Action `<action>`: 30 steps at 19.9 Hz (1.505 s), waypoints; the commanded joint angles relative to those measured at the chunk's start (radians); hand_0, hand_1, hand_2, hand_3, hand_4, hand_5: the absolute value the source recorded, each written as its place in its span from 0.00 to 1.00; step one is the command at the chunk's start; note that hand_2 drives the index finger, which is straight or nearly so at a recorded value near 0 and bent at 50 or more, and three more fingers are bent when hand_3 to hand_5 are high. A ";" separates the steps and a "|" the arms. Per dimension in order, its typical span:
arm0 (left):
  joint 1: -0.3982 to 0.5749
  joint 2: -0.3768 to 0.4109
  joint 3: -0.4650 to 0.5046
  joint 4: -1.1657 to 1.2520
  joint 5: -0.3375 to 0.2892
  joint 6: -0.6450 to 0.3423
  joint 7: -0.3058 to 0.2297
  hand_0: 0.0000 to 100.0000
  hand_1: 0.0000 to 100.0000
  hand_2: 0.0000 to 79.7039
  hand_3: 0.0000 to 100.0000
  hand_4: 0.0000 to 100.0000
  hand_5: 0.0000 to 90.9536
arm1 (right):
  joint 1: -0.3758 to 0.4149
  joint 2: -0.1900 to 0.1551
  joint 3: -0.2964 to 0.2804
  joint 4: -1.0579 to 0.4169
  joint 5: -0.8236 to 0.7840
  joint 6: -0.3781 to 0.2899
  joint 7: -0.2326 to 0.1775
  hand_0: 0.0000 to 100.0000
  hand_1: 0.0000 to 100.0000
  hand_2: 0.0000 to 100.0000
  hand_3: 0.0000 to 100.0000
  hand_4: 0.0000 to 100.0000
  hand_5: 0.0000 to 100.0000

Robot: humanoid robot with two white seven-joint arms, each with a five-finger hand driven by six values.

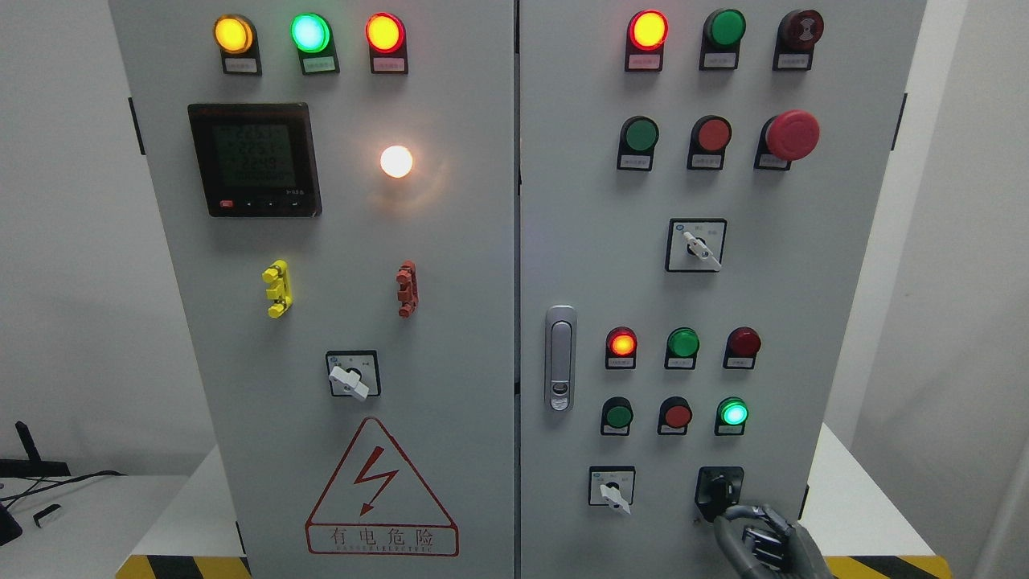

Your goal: Trip black knob to open circuit

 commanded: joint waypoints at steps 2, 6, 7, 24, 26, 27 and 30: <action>0.000 0.000 0.000 0.000 -0.031 0.001 0.001 0.12 0.39 0.00 0.00 0.00 0.00 | 0.004 -0.006 0.017 0.001 0.000 0.002 0.005 0.44 0.74 0.47 1.00 1.00 0.94; 0.000 0.000 0.000 0.000 -0.031 0.001 0.001 0.12 0.39 0.00 0.00 0.00 0.00 | 0.008 -0.006 0.007 0.001 0.000 0.002 0.005 0.44 0.74 0.47 1.00 1.00 0.94; 0.000 -0.001 0.000 0.000 -0.031 0.001 0.001 0.12 0.39 0.00 0.00 0.00 0.00 | 0.008 -0.008 0.003 0.001 0.000 0.002 0.006 0.44 0.74 0.47 1.00 1.00 0.94; 0.000 -0.001 0.000 0.000 -0.031 0.001 0.001 0.12 0.39 0.00 0.00 0.00 0.00 | 0.017 -0.011 -0.051 0.001 0.000 0.002 0.014 0.45 0.75 0.47 1.00 1.00 0.94; 0.000 0.000 0.000 0.000 -0.031 0.001 0.001 0.12 0.39 0.00 0.00 0.00 0.00 | 0.017 -0.011 -0.059 0.003 0.000 0.002 0.016 0.45 0.75 0.47 1.00 1.00 0.94; 0.000 0.000 0.000 0.000 -0.031 0.001 0.001 0.12 0.39 0.00 0.00 0.00 0.00 | 0.017 -0.011 -0.065 0.003 0.000 0.002 0.016 0.45 0.75 0.47 1.00 1.00 0.94; 0.000 -0.001 0.000 0.000 -0.031 0.001 0.001 0.12 0.39 0.00 0.00 0.00 0.00 | 0.023 -0.012 -0.069 0.001 0.000 0.002 0.017 0.45 0.75 0.47 1.00 1.00 0.94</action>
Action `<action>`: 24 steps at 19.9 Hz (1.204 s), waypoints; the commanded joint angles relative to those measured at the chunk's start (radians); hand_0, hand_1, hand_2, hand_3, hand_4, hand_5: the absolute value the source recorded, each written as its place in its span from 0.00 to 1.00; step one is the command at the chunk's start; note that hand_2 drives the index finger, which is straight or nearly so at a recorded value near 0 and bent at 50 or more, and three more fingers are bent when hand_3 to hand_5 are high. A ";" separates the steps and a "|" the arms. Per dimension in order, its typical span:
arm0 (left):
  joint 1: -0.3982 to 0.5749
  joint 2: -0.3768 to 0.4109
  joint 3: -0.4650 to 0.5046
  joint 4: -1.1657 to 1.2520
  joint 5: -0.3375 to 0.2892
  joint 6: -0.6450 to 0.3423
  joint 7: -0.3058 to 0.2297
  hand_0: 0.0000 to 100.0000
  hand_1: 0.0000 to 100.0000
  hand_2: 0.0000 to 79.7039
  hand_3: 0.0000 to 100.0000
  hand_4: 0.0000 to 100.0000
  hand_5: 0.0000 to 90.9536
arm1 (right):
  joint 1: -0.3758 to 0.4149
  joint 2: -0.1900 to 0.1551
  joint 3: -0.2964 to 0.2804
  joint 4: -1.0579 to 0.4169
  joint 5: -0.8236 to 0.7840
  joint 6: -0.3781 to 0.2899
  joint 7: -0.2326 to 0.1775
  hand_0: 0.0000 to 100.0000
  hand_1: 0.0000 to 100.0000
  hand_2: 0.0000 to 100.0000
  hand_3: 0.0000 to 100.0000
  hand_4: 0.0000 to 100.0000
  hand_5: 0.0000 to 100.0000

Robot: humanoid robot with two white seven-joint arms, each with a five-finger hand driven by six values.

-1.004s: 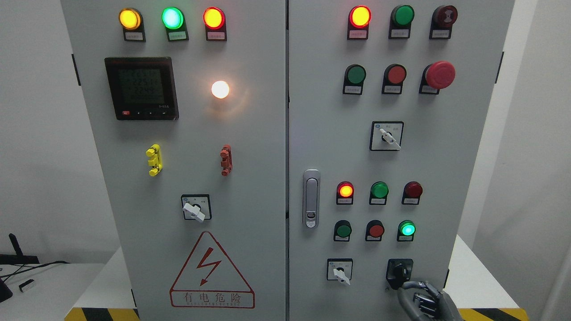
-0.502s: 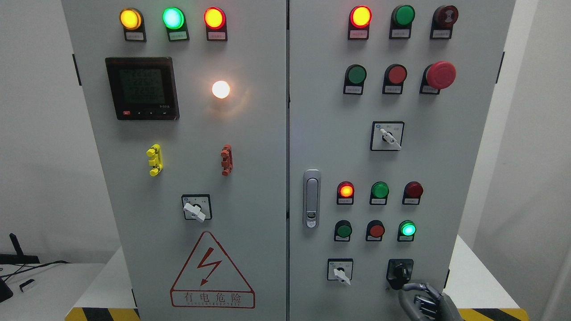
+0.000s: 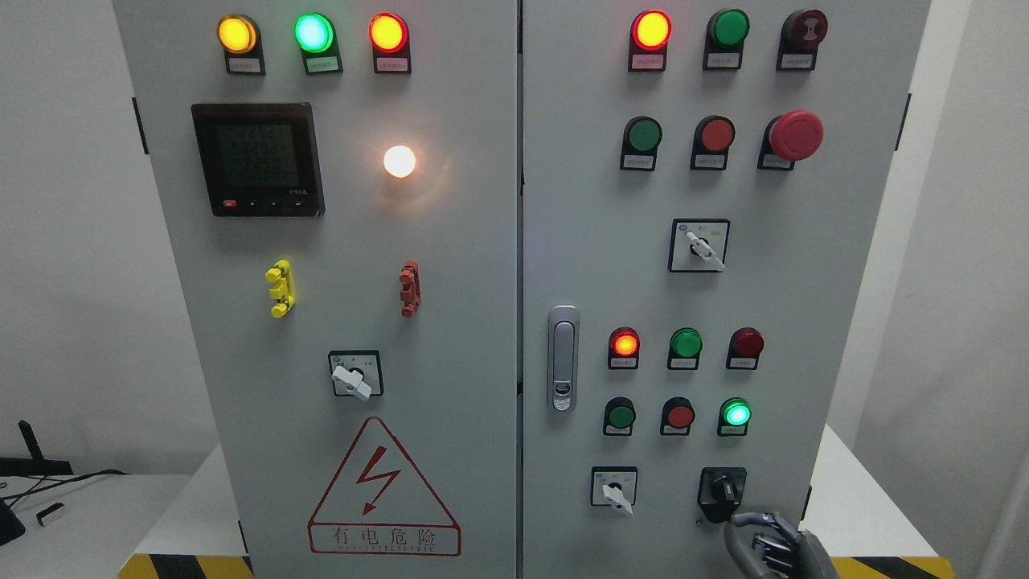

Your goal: Trip black knob to open circuit

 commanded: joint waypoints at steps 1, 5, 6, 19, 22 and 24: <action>0.000 0.000 0.000 0.000 -0.031 0.001 0.001 0.12 0.39 0.00 0.00 0.00 0.00 | 0.004 -0.003 -0.036 0.000 0.000 0.000 0.000 0.45 0.75 0.47 1.00 1.00 0.94; 0.000 0.000 0.000 0.000 -0.031 0.001 0.001 0.12 0.39 0.00 0.00 0.00 0.00 | 0.006 -0.001 -0.034 -0.002 0.000 0.000 0.000 0.45 0.75 0.47 1.00 1.00 0.94; 0.000 0.000 0.000 0.000 -0.031 0.001 0.001 0.12 0.39 0.00 0.00 0.00 0.00 | 0.006 -0.003 -0.034 -0.002 0.000 0.000 0.000 0.45 0.75 0.47 1.00 1.00 0.94; 0.000 -0.001 0.000 0.000 -0.031 0.001 0.001 0.12 0.39 0.00 0.00 0.00 0.00 | 0.022 -0.007 -0.072 -0.031 -0.006 0.000 0.000 0.54 0.80 0.49 1.00 1.00 0.93; 0.000 0.000 0.000 0.000 -0.031 0.001 0.001 0.12 0.39 0.00 0.00 0.00 0.00 | 0.042 -0.007 -0.089 -0.051 -0.008 0.000 0.012 0.56 0.80 0.51 1.00 1.00 0.93; 0.000 0.000 0.000 0.000 -0.031 0.001 0.001 0.12 0.39 0.00 0.00 0.00 0.00 | 0.064 -0.007 -0.111 -0.074 -0.014 0.000 0.026 0.60 0.73 0.51 1.00 1.00 0.93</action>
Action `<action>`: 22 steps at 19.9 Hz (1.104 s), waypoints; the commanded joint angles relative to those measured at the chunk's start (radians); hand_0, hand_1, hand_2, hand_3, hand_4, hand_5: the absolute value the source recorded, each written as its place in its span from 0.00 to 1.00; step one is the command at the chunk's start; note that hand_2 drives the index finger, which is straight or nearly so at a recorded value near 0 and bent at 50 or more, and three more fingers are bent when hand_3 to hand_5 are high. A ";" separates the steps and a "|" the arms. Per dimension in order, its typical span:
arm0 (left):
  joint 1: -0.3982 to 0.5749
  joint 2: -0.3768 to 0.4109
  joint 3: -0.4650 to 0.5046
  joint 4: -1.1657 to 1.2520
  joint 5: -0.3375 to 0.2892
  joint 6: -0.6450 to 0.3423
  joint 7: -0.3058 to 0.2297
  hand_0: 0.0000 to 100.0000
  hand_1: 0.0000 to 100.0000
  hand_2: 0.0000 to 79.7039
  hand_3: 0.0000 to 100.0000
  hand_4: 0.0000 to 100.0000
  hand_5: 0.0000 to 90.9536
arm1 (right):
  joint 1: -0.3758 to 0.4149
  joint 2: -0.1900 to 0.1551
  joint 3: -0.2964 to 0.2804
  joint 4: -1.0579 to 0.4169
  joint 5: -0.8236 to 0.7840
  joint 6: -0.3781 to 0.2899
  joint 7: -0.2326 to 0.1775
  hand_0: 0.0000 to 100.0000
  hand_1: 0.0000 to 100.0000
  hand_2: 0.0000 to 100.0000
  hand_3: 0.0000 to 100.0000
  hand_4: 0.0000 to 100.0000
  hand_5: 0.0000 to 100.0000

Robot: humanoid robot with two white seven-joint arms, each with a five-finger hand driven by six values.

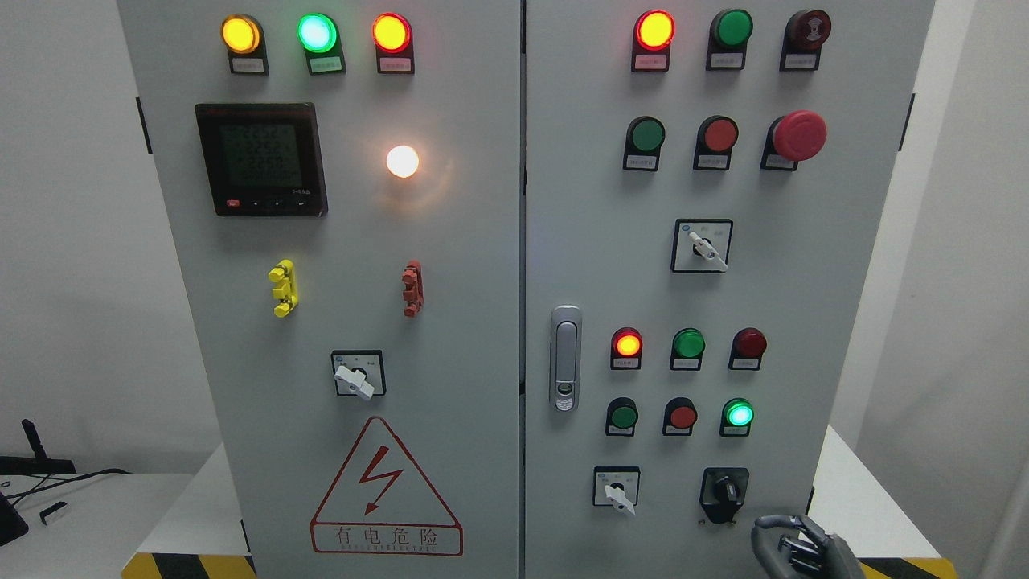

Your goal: Trip black knob to open circuit

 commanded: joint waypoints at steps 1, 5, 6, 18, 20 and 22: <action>0.000 0.000 0.000 0.000 -0.031 0.001 0.001 0.12 0.39 0.00 0.00 0.00 0.00 | 0.051 0.000 -0.061 -0.068 -0.010 0.000 0.036 0.60 0.70 0.51 1.00 1.00 0.92; 0.000 0.000 0.000 0.000 -0.031 0.001 0.001 0.12 0.39 0.00 0.00 0.00 0.00 | 0.147 -0.006 -0.107 -0.154 -0.085 0.000 0.087 0.39 0.33 0.50 0.86 0.81 0.82; 0.000 0.000 0.000 0.000 -0.031 0.001 0.001 0.12 0.39 0.00 0.00 0.00 0.00 | 0.176 -0.016 -0.115 -0.177 -0.119 0.000 0.090 0.30 0.23 0.46 0.74 0.68 0.68; 0.000 -0.001 0.000 0.000 -0.031 0.001 0.001 0.12 0.39 0.00 0.00 0.00 0.00 | 0.359 -0.041 -0.200 -0.275 -0.191 -0.001 0.135 0.00 0.03 0.23 0.34 0.28 0.28; 0.000 0.000 0.000 0.000 -0.031 0.001 0.001 0.12 0.39 0.00 0.00 0.00 0.00 | 0.361 -0.038 -0.200 -0.286 -0.191 -0.001 0.135 0.00 0.00 0.22 0.32 0.27 0.26; 0.000 0.000 0.000 0.000 -0.031 0.001 0.001 0.12 0.39 0.00 0.00 0.00 0.00 | 0.361 -0.041 -0.200 -0.286 -0.191 0.000 0.135 0.00 0.00 0.21 0.31 0.26 0.25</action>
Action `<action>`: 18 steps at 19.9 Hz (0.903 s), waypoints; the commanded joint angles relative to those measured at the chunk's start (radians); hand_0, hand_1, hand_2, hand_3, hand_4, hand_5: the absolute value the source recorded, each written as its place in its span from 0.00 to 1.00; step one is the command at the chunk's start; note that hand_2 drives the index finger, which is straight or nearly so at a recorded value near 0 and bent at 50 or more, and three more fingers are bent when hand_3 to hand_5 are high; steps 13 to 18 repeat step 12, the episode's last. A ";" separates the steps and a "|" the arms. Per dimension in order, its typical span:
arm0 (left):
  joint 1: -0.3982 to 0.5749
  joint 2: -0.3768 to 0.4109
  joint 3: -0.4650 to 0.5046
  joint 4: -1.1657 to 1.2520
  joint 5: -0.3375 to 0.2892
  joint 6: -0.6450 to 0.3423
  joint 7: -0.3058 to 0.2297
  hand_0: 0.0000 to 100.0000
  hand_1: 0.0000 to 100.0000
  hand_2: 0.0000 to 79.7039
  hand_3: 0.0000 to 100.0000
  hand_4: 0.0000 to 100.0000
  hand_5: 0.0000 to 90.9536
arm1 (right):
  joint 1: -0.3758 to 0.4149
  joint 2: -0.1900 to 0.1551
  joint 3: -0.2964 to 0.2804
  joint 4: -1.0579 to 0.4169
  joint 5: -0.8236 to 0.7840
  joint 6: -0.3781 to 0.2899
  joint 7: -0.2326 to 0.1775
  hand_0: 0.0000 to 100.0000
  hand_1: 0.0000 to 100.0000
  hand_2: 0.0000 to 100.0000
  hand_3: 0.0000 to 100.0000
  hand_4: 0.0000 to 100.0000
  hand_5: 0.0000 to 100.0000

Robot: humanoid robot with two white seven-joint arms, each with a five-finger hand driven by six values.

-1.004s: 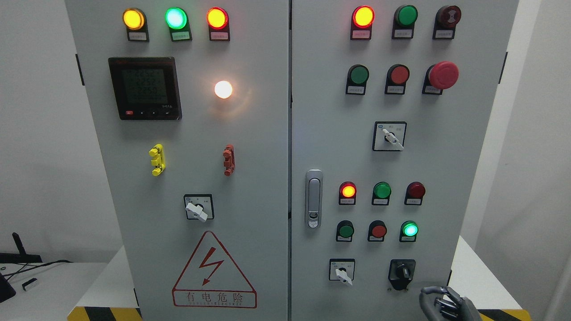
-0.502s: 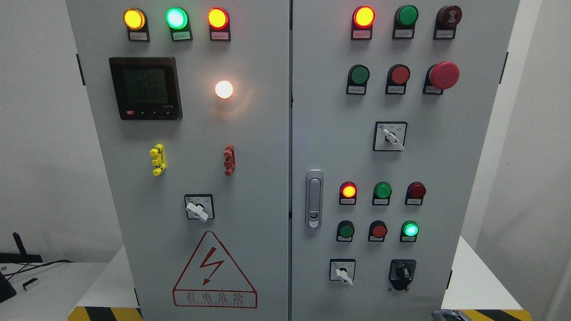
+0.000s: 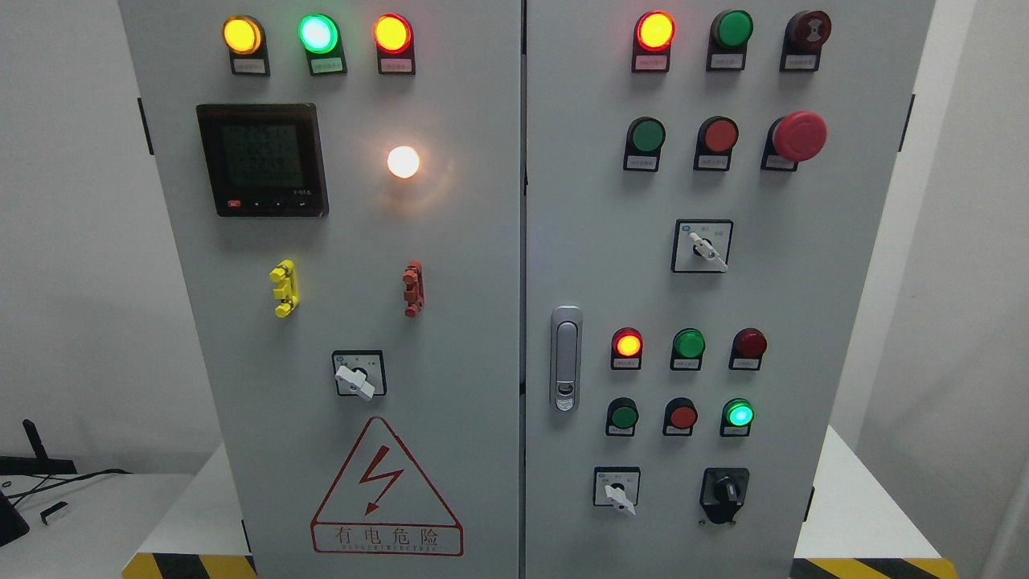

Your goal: Trip black knob to open circuit

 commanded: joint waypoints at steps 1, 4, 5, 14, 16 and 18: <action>0.000 0.000 0.000 0.000 -0.031 0.001 0.001 0.12 0.39 0.00 0.00 0.00 0.00 | 0.030 -0.010 -0.047 -0.076 -0.010 0.001 0.001 0.00 0.00 0.20 0.31 0.26 0.24; 0.000 0.000 0.000 0.000 -0.031 0.001 0.001 0.12 0.39 0.00 0.00 0.00 0.00 | 0.030 -0.005 -0.044 -0.076 -0.010 0.001 0.001 0.00 0.00 0.20 0.30 0.25 0.24; 0.000 0.000 0.000 0.000 -0.031 0.001 0.001 0.12 0.39 0.00 0.00 0.00 0.00 | 0.030 -0.005 -0.042 -0.076 -0.010 0.001 0.000 0.00 0.00 0.20 0.30 0.25 0.24; 0.000 0.000 0.000 0.000 -0.031 0.001 0.001 0.12 0.39 0.00 0.00 0.00 0.00 | 0.030 -0.010 -0.039 -0.091 -0.010 0.001 0.000 0.00 0.00 0.19 0.31 0.25 0.23; 0.000 0.000 0.000 0.000 -0.031 0.001 0.001 0.12 0.39 0.00 0.00 0.00 0.00 | 0.030 -0.010 -0.039 -0.091 -0.010 0.001 0.000 0.00 0.00 0.19 0.31 0.25 0.23; 0.000 0.000 0.000 0.000 -0.031 0.001 0.001 0.12 0.39 0.00 0.00 0.00 0.00 | 0.030 -0.010 -0.039 -0.091 -0.010 0.001 0.000 0.00 0.00 0.19 0.31 0.25 0.23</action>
